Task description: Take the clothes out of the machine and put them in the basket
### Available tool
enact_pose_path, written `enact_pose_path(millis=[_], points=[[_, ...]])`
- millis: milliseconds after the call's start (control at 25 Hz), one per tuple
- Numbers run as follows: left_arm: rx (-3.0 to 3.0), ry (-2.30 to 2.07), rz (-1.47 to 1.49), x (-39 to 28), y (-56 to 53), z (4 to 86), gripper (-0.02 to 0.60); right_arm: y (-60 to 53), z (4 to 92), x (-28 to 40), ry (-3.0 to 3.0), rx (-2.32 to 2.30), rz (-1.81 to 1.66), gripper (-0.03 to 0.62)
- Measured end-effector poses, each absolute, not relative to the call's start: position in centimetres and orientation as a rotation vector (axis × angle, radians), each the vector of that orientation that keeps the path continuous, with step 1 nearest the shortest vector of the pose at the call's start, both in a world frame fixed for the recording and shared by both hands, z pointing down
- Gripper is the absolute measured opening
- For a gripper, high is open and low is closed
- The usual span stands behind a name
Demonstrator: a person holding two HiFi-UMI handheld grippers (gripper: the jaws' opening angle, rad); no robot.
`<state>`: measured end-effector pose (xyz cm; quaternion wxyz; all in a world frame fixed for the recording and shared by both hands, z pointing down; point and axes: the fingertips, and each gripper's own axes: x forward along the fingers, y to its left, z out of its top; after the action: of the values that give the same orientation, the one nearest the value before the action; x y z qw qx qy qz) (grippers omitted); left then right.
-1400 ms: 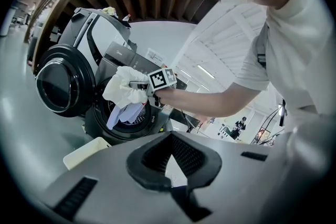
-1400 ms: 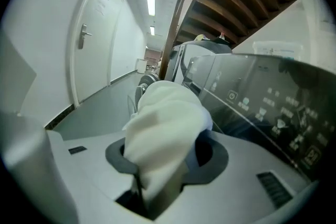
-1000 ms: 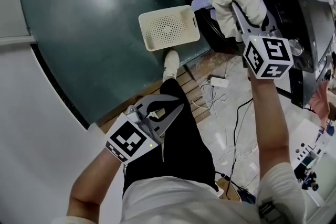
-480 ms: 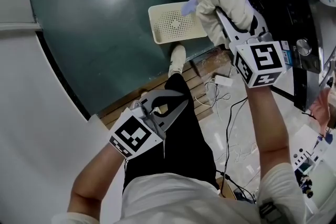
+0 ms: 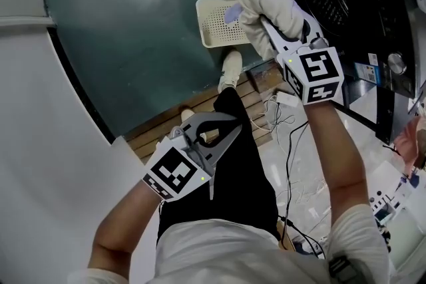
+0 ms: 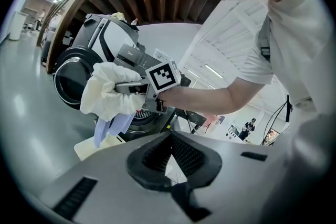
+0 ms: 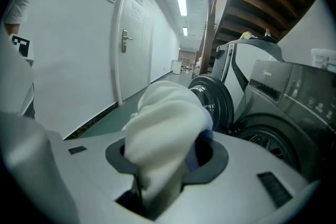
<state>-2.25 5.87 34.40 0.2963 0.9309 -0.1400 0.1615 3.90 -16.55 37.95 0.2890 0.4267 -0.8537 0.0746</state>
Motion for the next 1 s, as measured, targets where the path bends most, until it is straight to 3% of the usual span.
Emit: enact_pose_path(millis=[1000], points=[[2.350, -0.449, 0.451, -3.5, 2.9, 40.5, -0.002, -18.5, 63.7, 3.6, -2.075, 0.888, 0.394, 0.184]])
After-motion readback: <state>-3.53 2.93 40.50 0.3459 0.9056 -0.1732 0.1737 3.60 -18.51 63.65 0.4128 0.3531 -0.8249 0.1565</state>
